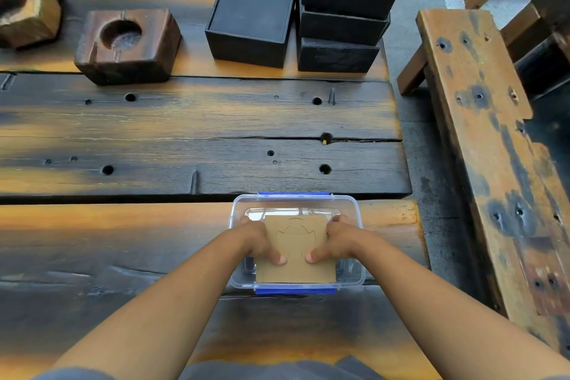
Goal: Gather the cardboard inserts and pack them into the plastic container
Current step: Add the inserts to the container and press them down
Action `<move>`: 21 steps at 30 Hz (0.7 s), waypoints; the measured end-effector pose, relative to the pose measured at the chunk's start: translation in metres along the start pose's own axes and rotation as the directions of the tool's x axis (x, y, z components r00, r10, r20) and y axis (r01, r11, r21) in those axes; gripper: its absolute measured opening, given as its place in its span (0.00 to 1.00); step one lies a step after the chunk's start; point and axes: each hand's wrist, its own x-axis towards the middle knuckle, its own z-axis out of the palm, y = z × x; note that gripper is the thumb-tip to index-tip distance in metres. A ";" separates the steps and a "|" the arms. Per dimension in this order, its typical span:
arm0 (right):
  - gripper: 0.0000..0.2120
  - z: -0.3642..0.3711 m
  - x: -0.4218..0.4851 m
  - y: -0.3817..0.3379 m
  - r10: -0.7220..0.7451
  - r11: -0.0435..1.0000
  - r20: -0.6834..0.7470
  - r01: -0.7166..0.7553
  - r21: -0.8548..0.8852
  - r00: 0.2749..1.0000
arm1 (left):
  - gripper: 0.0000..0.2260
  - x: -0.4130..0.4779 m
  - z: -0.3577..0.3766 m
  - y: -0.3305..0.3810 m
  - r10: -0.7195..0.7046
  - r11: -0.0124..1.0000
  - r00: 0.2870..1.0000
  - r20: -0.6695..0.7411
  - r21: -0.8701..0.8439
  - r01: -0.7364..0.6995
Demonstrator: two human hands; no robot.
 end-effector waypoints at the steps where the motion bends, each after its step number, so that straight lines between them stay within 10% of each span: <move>1: 0.50 0.000 0.000 0.000 0.000 1.000 -0.004 0.000 -0.001 1.000 | 0.39 0.000 0.001 -0.001 0.004 1.000 1.000 -0.012 -0.006 -0.004; 21: 0.48 0.004 -0.008 -0.003 -0.009 1.000 -0.073 0.011 0.024 0.997 | 0.43 -0.002 0.011 -0.008 0.057 0.998 0.993 -0.108 -0.011 -0.058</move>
